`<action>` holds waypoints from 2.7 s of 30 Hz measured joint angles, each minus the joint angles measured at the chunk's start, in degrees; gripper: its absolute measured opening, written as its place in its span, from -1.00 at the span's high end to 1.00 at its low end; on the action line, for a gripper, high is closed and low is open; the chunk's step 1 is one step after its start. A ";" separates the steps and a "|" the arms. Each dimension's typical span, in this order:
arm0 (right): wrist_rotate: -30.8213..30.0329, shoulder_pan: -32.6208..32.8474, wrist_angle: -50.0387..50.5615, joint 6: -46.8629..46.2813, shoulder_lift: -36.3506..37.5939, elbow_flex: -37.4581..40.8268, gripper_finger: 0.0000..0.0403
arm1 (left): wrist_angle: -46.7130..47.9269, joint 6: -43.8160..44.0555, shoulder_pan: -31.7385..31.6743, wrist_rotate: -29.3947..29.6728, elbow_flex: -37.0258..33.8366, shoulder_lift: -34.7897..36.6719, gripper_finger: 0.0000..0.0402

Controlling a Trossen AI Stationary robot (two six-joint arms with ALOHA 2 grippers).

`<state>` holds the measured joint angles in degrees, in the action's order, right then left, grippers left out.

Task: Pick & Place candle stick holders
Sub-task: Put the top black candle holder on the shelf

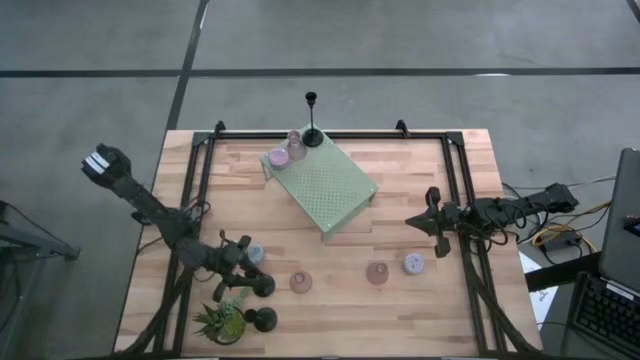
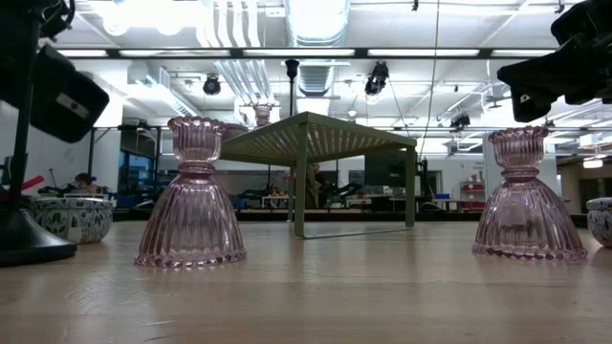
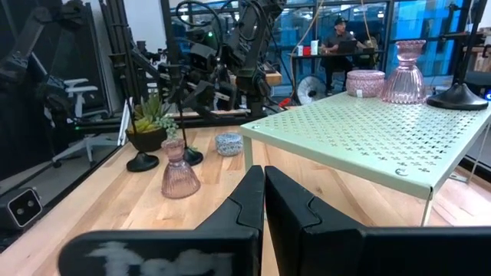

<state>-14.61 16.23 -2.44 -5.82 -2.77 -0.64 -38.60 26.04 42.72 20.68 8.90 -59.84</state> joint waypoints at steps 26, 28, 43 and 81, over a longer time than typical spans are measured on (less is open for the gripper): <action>0.00 0.00 -0.01 0.20 0.02 0.00 0.96 | -1.07 -2.42 0.04 4.14 0.61 2.04 0.91; 0.00 0.00 0.00 0.00 0.02 0.00 0.96 | -1.06 -2.51 0.03 4.65 1.24 2.23 0.92; 0.00 0.00 0.00 0.04 0.02 0.00 0.96 | -1.30 -14.22 -2.26 21.72 9.89 6.49 0.89; 0.00 -0.02 0.00 0.12 -0.74 0.00 0.96 | 14.98 -26.11 -50.26 2.11 48.67 -19.93 0.90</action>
<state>-14.61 16.21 -2.44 -5.71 -3.51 -0.64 -23.62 -0.07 -7.54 22.79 57.57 -79.77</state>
